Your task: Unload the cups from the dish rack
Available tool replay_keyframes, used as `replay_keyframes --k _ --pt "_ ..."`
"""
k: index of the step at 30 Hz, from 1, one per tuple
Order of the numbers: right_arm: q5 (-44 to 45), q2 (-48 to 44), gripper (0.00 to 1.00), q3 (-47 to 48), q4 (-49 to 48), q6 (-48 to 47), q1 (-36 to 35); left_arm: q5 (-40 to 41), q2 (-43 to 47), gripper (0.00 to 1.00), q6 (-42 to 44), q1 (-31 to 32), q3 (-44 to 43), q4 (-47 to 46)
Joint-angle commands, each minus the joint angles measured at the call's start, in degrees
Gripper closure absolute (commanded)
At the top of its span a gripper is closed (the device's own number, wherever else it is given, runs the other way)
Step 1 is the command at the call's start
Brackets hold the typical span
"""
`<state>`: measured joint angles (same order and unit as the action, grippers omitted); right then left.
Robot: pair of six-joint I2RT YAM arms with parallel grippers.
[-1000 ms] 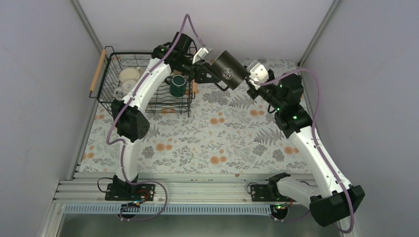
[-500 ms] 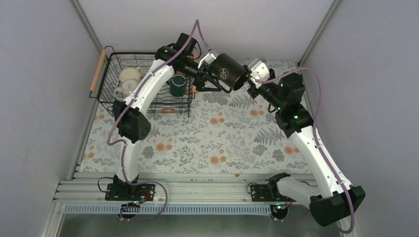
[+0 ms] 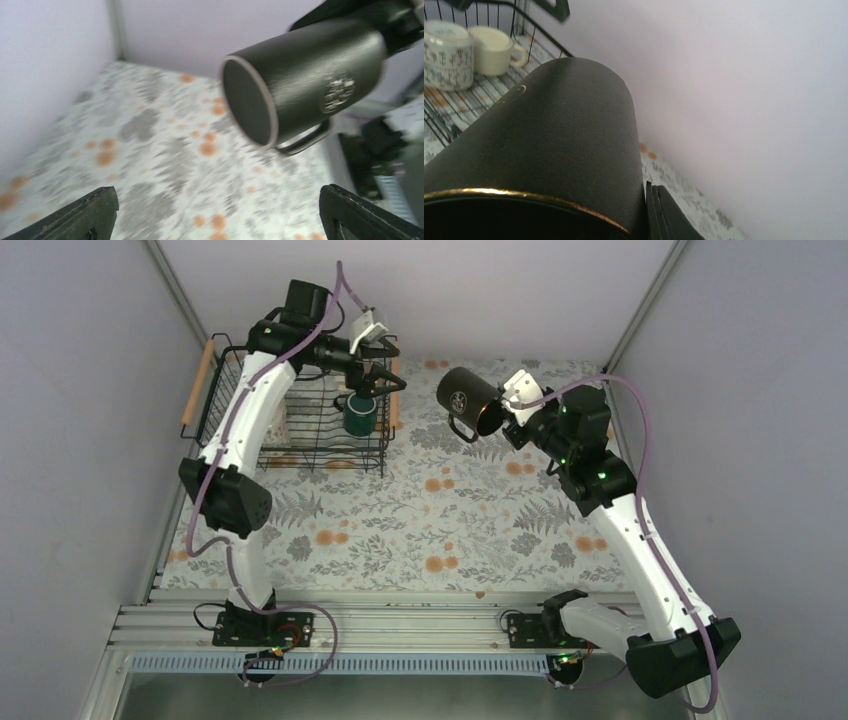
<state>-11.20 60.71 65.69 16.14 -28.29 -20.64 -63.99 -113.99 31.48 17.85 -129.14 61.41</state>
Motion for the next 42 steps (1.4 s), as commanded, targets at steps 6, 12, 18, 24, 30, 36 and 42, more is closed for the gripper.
replay_keyframes --k 6,12,18,24,30,36,42 --pt "4.1 8.4 0.97 10.7 14.1 -6.5 8.8 51.5 12.0 0.00 3.1 0.9 18.4 -22.8" --pt "4.7 19.3 0.97 19.7 26.9 -11.8 19.7 60.3 11.0 0.00 7.9 -2.0 22.4 -25.1" --pt "3.4 32.7 0.97 30.9 48.2 -19.8 28.2 55.6 6.7 0.00 17.8 -8.1 23.2 -21.8" --pt "6.8 39.3 0.96 29.8 56.0 -24.9 33.2 58.5 5.4 0.02 26.6 -10.8 29.6 -26.6" --pt "9.9 42.8 0.96 28.6 57.2 -26.9 36.5 56.5 2.9 0.02 29.5 -12.6 29.1 -26.3" --pt "14.4 46.1 0.96 28.9 57.1 -26.2 37.8 53.2 2.1 0.01 32.8 -13.8 29.1 -24.7" --pt "18.8 49.4 0.96 28.9 56.5 -24.1 38.0 50.1 -0.1 0.01 35.0 -15.2 27.6 -21.8"
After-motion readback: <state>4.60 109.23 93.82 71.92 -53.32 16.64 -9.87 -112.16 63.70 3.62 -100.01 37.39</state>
